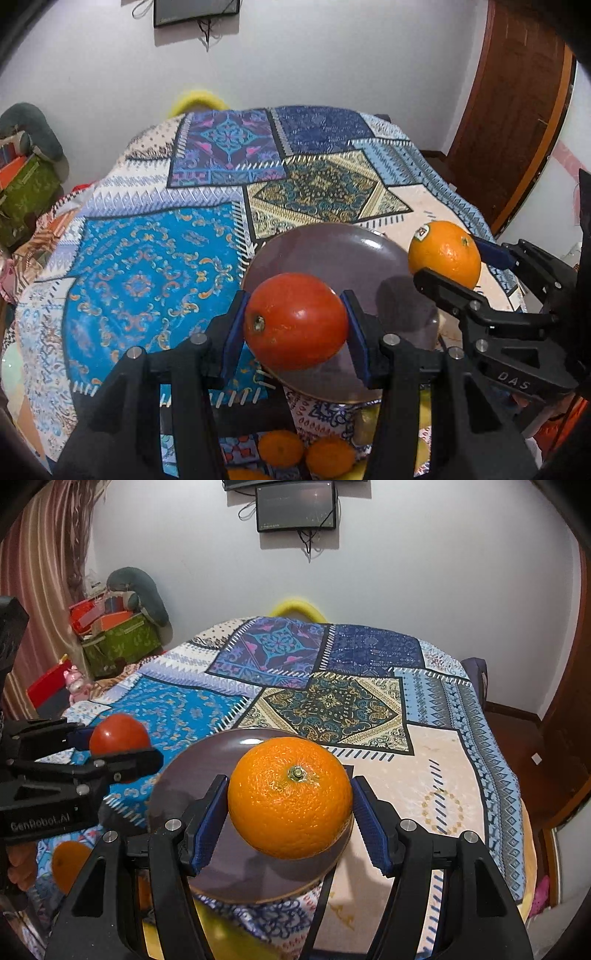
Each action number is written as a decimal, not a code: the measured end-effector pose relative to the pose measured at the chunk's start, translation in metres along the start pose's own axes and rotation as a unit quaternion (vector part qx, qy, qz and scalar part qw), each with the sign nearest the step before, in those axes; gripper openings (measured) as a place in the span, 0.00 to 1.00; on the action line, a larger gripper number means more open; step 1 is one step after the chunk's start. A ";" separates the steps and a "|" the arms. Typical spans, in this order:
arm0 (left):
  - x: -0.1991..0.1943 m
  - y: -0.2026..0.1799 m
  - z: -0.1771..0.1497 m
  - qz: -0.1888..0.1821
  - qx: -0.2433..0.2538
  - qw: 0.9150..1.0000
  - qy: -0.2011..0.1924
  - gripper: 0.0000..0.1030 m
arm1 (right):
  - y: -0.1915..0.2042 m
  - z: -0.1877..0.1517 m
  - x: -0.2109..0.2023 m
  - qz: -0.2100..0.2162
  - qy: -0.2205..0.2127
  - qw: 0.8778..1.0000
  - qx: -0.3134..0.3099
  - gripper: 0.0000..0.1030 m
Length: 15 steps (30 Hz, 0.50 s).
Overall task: Organize fruits
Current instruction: 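Carry the tomato and orange onto the brown plate with both tools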
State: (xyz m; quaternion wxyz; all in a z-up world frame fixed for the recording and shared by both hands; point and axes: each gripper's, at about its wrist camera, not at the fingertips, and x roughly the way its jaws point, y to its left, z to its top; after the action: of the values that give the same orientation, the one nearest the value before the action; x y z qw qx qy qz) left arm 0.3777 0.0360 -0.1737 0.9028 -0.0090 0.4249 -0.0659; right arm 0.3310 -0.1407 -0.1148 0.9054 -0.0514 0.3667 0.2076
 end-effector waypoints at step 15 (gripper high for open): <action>0.046 0.013 0.002 -0.014 -0.022 0.998 0.059 0.48 | -0.005 -0.010 0.050 0.003 0.045 0.999 -0.008 0.61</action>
State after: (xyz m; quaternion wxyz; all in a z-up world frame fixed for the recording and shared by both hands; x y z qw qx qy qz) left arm 0.4099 0.0433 -0.2090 0.8748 -0.0311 0.4785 -0.0690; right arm 0.3587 -0.1306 -0.1560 0.8867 -0.0672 0.4057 0.2111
